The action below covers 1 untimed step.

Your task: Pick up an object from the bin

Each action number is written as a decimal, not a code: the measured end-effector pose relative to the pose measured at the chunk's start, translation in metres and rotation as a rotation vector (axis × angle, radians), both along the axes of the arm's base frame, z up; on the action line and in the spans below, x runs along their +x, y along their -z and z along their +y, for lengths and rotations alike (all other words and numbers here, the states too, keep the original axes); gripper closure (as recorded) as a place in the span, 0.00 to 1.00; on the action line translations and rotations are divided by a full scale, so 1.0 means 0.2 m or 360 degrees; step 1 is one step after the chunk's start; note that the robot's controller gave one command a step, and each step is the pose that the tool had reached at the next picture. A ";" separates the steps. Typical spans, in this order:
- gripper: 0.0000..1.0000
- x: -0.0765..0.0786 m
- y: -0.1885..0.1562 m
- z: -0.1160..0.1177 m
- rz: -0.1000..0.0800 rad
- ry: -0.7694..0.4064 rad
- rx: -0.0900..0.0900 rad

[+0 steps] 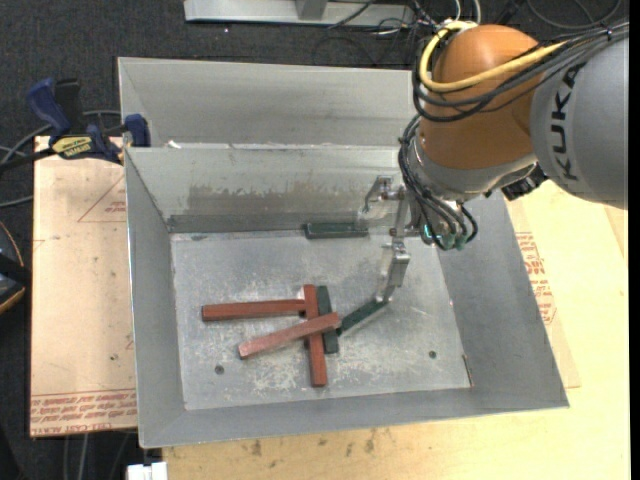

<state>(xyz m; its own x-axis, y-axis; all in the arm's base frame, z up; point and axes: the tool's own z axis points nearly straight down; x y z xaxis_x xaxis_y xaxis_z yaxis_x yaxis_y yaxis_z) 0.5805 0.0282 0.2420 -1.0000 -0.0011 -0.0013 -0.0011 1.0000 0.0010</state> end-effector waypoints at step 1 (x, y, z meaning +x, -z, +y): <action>0.00 -0.06 0.22 -0.08 -0.0011 -0.0063 0.0000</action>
Offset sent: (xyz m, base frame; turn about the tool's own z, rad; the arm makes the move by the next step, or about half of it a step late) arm -0.0186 -0.0500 -0.1659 -0.2468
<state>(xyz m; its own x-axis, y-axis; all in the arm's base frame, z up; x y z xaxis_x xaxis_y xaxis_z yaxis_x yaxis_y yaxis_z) 0.5685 0.0122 0.1973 -0.9991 -0.0408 -0.0084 -0.0409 0.9992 0.0010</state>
